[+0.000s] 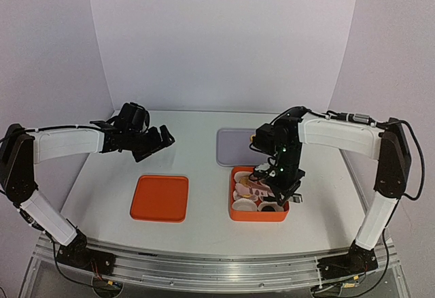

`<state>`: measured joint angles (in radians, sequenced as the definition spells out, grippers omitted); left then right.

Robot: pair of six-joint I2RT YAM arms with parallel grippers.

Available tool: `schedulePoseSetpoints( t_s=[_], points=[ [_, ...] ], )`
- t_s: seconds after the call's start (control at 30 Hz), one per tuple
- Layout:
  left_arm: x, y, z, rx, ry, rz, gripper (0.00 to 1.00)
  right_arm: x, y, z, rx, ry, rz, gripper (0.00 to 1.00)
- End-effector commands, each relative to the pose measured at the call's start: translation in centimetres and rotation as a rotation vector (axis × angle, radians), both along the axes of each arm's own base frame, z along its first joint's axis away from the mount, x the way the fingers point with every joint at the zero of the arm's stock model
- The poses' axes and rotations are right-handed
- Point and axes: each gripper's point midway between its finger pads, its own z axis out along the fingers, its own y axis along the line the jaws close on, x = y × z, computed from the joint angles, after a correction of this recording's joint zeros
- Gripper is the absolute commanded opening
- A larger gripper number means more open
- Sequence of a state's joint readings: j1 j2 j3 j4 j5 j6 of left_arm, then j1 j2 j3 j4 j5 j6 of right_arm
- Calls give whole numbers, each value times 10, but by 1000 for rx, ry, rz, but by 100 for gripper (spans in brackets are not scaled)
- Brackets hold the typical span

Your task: Pack the cookies

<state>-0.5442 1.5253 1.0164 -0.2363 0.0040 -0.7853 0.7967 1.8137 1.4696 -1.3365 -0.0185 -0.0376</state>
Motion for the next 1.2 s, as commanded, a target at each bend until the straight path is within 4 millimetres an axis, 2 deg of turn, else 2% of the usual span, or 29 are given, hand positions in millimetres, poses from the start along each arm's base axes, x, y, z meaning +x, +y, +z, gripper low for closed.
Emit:
schedulePoseSetpoints(
  t_s=[0.0, 1.17],
  points=[
    [0, 4, 11, -6, -25, 8, 100, -45, -47, 33, -164, 138, 16, 0],
    [-5, 9, 15, -10, -32, 22, 100, -56, -49, 22, -247, 202, 38, 0]
  ],
)
